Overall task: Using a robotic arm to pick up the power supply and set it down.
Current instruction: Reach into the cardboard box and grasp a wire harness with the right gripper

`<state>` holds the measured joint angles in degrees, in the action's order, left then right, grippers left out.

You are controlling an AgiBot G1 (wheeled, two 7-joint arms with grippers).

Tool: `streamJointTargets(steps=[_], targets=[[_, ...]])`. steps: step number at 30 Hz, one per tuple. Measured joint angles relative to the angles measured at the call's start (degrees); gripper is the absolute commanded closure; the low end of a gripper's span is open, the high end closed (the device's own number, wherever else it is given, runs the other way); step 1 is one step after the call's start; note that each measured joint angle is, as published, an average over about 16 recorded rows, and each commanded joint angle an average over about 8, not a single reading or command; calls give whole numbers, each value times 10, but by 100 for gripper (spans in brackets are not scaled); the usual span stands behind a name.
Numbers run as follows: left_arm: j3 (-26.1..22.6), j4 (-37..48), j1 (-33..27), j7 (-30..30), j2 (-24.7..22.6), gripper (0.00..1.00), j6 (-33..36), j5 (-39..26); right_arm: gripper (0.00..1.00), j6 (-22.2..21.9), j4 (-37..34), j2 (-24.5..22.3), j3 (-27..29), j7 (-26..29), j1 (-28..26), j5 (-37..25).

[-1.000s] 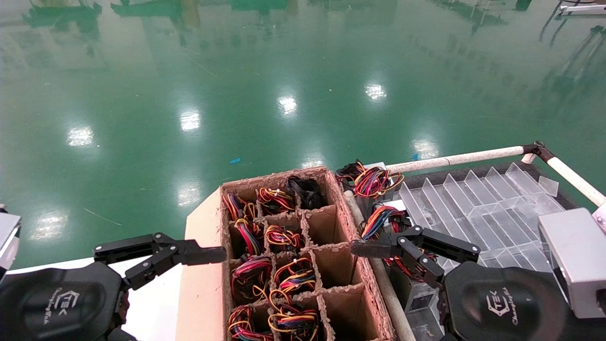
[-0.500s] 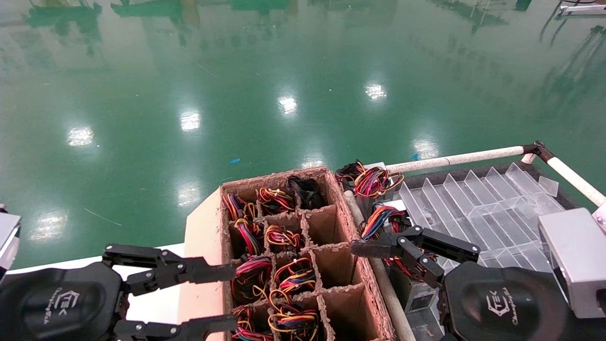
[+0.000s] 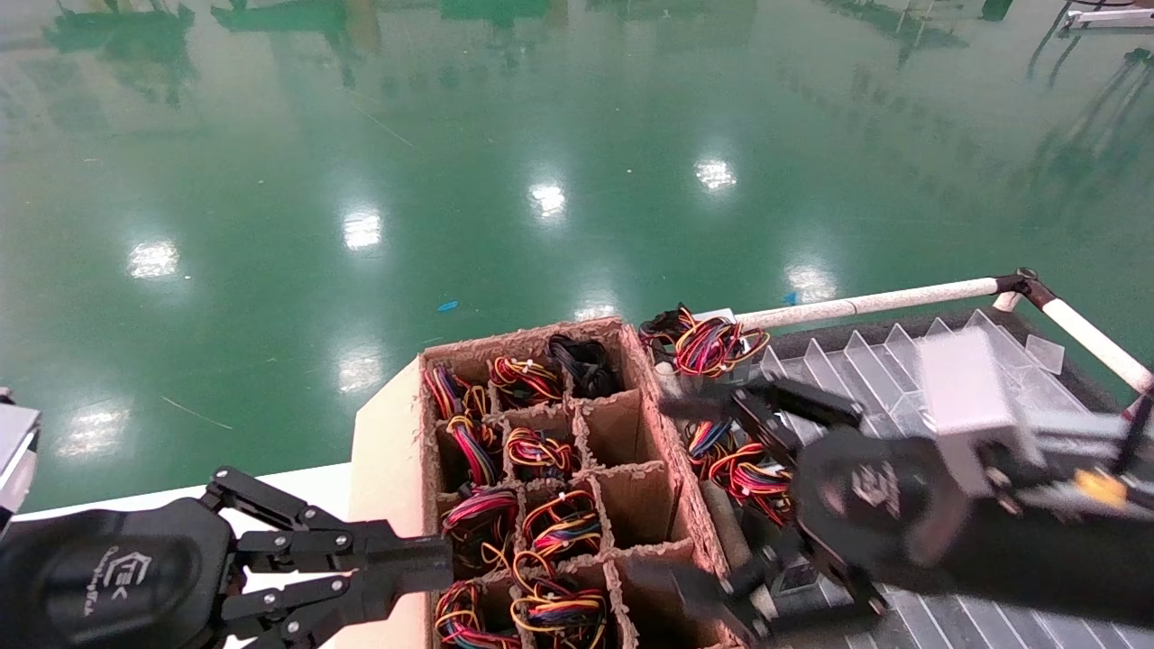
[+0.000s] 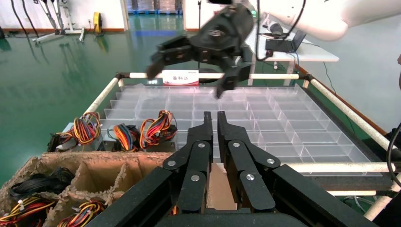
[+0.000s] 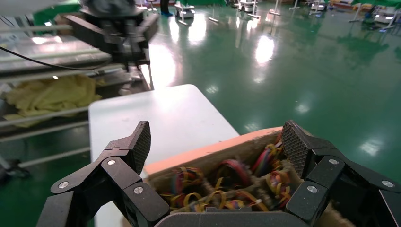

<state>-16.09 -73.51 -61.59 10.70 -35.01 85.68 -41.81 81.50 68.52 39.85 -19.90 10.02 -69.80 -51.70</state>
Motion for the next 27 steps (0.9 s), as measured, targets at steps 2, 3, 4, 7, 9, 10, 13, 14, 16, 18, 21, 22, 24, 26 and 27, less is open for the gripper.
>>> streamJointTargets(steps=[2, 3, 4, 7, 9, 10, 13, 14, 16, 18, 21, 22, 24, 26, 27], targets=[[0, 0, 0, 0, 0, 100, 0, 0, 0, -5, -14, 13, -10, -1, -22, -23], [0, 0, 0, 0, 0, 100, 0, 0, 0, -7, -21, 20, -16, -2, -33, -35], [0, 0, 0, 0, 0, 100, 0, 0, 0, -9, -29, 28, -21, -4, -45, -47], [0, 0, 0, 0, 0, 100, 0, 0, 0, -15, -55, 51, -39, -9, -79, -85], [0, 0, 0, 0, 0, 100, 0, 0, 0, -21, -73, 67, -52, -15, -102, -113], [0, 0, 0, 0, 0, 100, 0, 0, 0, -24, -83, 76, -59, -18, -113, -127], [-1, 0, 0, 0, 0, 100, 0, 0, 0, -36, -115, 102, -78, -30, -144, -171], [-1, 0, 0, 0, 0, 100, 0, 0, 0, -41, -126, 112, -85, -35, -154, -186], [-1, 0, 0, 0, 0, 100, 0, 0, 0, -52, -150, 131, -99, -46, -172, -215], [-1, 0, 0, 0, 0, 100, 0, 1, 0, -64, -176, 152, -112, -59, -189, -242], [-1, 0, 0, 0, 0, 100, 0, 1, 0, -86, -219, 184, -130, -81, -211, -280], [-1, 0, 0, -1, 0, 100, 0, 1, 0, -94, -234, 195, -135, -89, -217, -292], [-1, 0, 0, -1, 0, 100, 0, 1, 0, -110, -265, 217, -145, -106, -228, -313], [-1, 0, 0, -1, 0, 100, 0, 1, 0, -128, -298, 239, -153, -123, -238, -331], [-1, 0, 0, -1, 0, 100, 0, 1, 0, -137, -314, 249, -157, -132, -242, -339]])
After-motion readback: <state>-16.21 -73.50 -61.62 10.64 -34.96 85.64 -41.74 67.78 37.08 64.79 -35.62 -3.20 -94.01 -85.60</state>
